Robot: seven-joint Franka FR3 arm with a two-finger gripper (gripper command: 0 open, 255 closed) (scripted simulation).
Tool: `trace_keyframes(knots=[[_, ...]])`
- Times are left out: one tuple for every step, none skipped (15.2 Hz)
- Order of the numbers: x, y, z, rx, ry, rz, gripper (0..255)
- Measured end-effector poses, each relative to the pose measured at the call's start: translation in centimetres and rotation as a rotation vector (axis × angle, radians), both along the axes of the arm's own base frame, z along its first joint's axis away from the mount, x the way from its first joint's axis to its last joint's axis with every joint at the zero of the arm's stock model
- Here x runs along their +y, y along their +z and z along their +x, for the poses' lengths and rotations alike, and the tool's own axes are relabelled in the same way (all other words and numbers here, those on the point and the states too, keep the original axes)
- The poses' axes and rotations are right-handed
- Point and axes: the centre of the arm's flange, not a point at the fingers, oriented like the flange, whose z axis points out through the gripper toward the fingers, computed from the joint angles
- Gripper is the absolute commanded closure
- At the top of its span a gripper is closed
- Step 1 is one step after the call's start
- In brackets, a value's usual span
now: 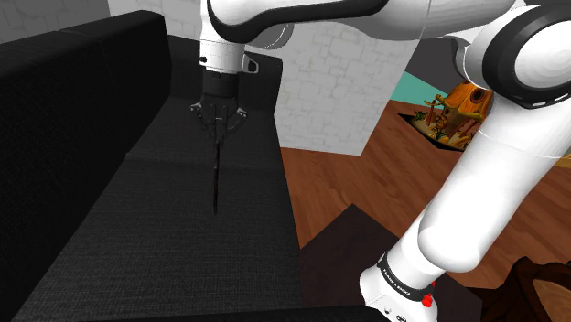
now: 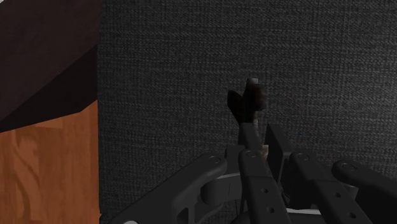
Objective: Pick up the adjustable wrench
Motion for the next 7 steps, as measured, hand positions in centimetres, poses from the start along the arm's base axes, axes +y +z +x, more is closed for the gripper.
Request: trace_keyframes(knots=[[0.1,0.6,-0.1,0.0,0.0,0.0,255],[0.0,1.1,-0.1,0.0,0.0,0.0,255],[-0.1,1.7,-0.1,0.0,0.0,0.0,255],[-0.2,2.2,0.0,0.0,0.0,0.0,255],[-0.1,2.7,0.1,0.0,0.0,0.0,255],[-0.1,3.2,0.1,0.0,0.0,0.0,255],[0.0,3.6,0.0,0.0,0.0,0.0,255]])
